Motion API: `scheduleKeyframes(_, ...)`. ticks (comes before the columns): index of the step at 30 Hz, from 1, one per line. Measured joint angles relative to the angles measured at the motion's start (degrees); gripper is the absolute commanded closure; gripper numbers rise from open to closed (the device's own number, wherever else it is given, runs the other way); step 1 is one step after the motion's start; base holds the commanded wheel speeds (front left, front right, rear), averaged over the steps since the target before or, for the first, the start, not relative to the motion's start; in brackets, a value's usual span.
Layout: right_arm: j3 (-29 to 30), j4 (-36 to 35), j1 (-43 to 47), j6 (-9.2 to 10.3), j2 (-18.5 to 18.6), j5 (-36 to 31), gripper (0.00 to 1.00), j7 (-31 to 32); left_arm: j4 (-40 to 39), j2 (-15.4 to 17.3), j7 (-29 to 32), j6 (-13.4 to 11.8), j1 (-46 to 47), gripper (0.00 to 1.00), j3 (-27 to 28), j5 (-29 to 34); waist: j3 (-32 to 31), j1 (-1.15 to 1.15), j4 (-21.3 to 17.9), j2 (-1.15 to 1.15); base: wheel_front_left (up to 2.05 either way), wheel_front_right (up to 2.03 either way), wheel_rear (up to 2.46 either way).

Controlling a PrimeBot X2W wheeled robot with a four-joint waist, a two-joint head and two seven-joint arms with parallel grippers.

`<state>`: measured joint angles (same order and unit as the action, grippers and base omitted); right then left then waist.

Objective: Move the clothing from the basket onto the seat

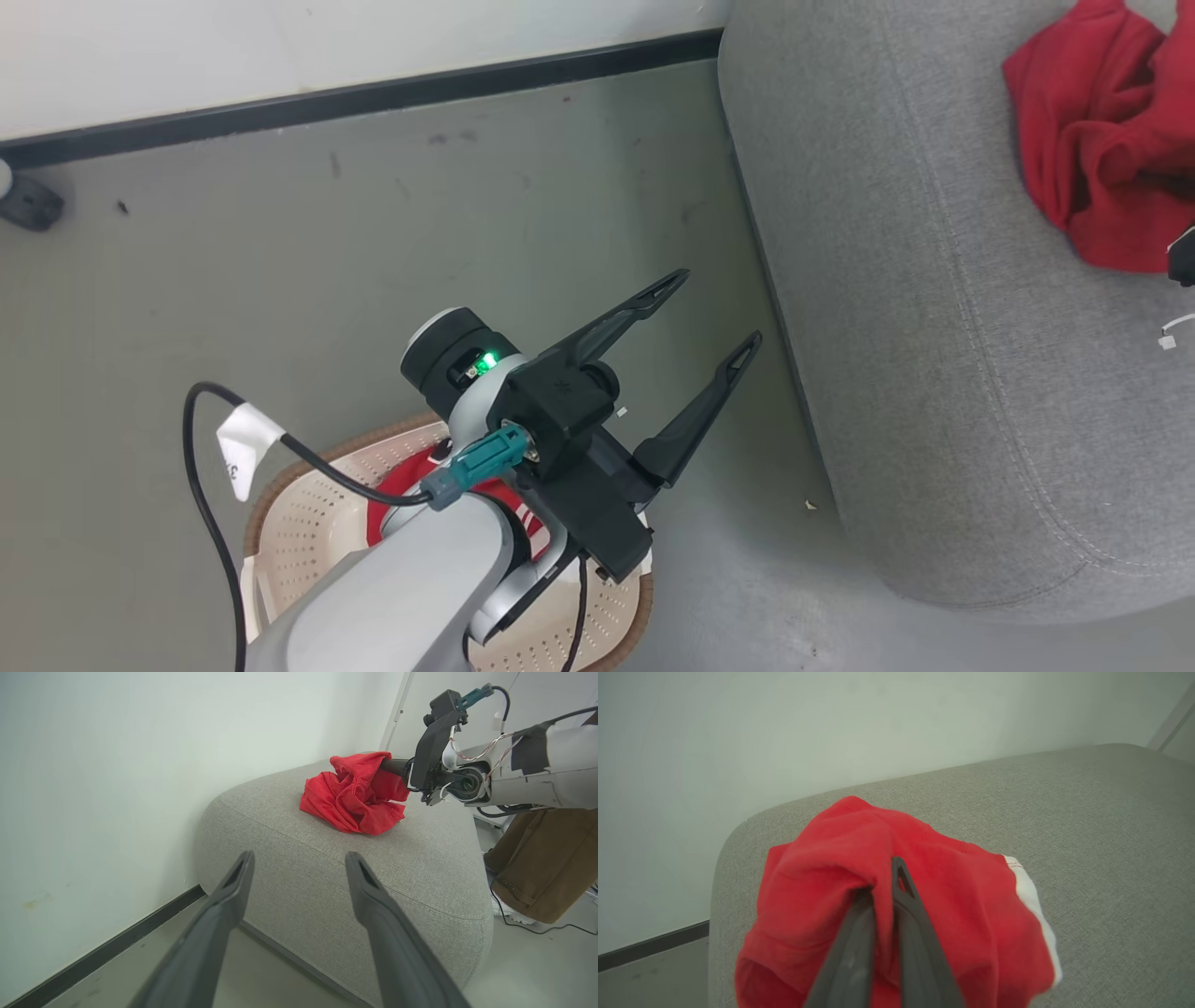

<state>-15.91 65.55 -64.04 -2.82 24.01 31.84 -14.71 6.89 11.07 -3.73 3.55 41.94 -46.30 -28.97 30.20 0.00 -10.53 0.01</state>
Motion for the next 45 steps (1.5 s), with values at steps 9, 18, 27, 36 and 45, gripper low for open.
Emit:
scheduleKeyframes(9, -0.6, -1.0, 4.4, -0.98, -0.1, -1.2, 0.00, 0.0, 2.3, -0.1, -2.3, 0.5, -1.0, 0.00, 0.4, -0.2, -2.7, 0.00, -1.2, 0.00, 0.00, 0.00, 0.00)
scheduleKeyframes(18, -1.5, -6.2, 10.0, -1.21, 0.7, -4.3, 0.00, 0.0, 5.8, 0.1, -5.5, 0.4, -3.0, 0.00, 2.7, -2.2, -7.2, -0.01, -1.4, 0.00, 0.00, 0.00, 0.00)
scheduleKeyframes(27, -1.8, -13.2, 17.6, -0.71, 0.9, -6.8, 0.00, 0.0, 9.4, 1.3, -8.5, -1.1, -9.5, 0.00, 5.5, -4.2, -13.5, -0.01, 0.3, -0.01, 0.00, 0.00, 0.00)
scheduleKeyframes(36, -2.9, -19.1, 24.0, -0.20, -3.0, -7.7, 0.00, 0.0, 11.3, 3.2, -9.9, -4.2, -16.6, 0.00, 10.0, -6.9, -19.0, -0.01, 3.1, -0.01, 0.00, 0.00, 0.00)
scheduleKeyframes(45, -3.1, -25.3, 32.1, 1.68, -7.0, -7.9, 0.00, 0.0, 11.6, 5.4, -10.5, -7.7, -22.9, 0.00, 15.3, -7.8, -23.3, -0.02, 7.2, -0.01, 0.00, 0.00, 0.00)
